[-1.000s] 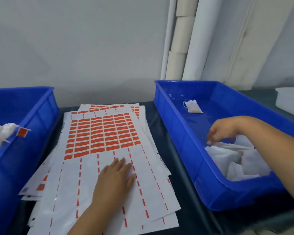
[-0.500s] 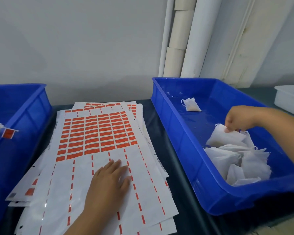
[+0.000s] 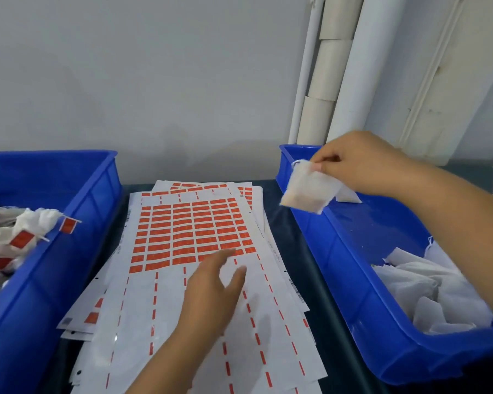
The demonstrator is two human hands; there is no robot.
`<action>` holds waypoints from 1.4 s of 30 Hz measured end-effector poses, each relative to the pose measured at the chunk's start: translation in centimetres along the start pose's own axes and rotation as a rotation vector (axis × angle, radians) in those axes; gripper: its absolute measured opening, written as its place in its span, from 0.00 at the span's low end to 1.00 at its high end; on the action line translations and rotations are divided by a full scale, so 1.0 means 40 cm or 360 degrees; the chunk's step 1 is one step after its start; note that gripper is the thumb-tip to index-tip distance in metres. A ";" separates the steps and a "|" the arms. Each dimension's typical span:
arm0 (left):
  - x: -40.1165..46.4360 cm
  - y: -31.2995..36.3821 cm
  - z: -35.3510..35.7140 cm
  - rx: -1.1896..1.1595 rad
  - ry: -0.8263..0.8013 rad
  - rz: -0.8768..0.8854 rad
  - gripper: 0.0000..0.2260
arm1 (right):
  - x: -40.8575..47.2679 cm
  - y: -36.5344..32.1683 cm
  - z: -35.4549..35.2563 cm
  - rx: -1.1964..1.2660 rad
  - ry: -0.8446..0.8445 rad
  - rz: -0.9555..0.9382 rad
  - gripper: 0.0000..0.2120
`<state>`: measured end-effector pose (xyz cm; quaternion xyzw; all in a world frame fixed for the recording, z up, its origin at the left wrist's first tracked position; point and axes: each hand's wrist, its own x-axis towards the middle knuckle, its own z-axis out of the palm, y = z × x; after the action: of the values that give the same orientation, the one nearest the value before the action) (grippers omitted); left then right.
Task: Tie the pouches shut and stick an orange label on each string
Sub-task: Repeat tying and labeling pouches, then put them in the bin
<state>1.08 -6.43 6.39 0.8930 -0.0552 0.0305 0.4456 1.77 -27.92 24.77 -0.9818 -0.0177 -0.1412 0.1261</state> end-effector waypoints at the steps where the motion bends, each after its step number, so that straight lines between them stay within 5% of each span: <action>1: 0.012 0.023 -0.024 -0.0095 0.0047 0.0050 0.24 | -0.002 -0.032 0.016 0.0002 -0.0060 -0.0066 0.11; 5: 0.049 0.090 -0.124 -0.0348 -0.0026 0.0233 0.34 | -0.024 -0.136 0.114 -0.0064 -0.0363 -0.0306 0.11; 12: 0.075 -0.013 -0.168 0.0012 -0.0105 0.0198 0.03 | -0.030 -0.176 0.238 -0.0054 -0.0670 -0.0322 0.11; 18: 0.074 -0.077 -0.118 -0.0271 -0.0186 0.0198 0.11 | -0.008 -0.197 0.311 -0.0083 -0.0770 -0.0243 0.11; 23: 0.079 -0.132 -0.117 -0.0251 -0.0042 0.0161 0.07 | 0.020 -0.222 0.354 0.0018 -0.0847 -0.0208 0.09; 29: 0.096 -0.149 -0.124 -0.0242 0.0100 0.0098 0.07 | 0.029 -0.253 0.413 0.0416 -0.0817 -0.0150 0.07; 35: 0.099 -0.152 -0.123 -0.0081 0.0226 0.0165 0.11 | 0.009 -0.238 0.447 0.0594 -0.0479 -0.0205 0.02; 42: 0.101 -0.163 -0.149 -0.0001 0.0717 0.0068 0.09 | -0.023 -0.208 0.488 0.0839 -0.0237 -0.0200 0.10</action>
<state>5.89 1.94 5.24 0.8621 0.0267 0.2387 0.4461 5.64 -14.96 8.39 -0.9197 -0.1238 -0.0668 0.3666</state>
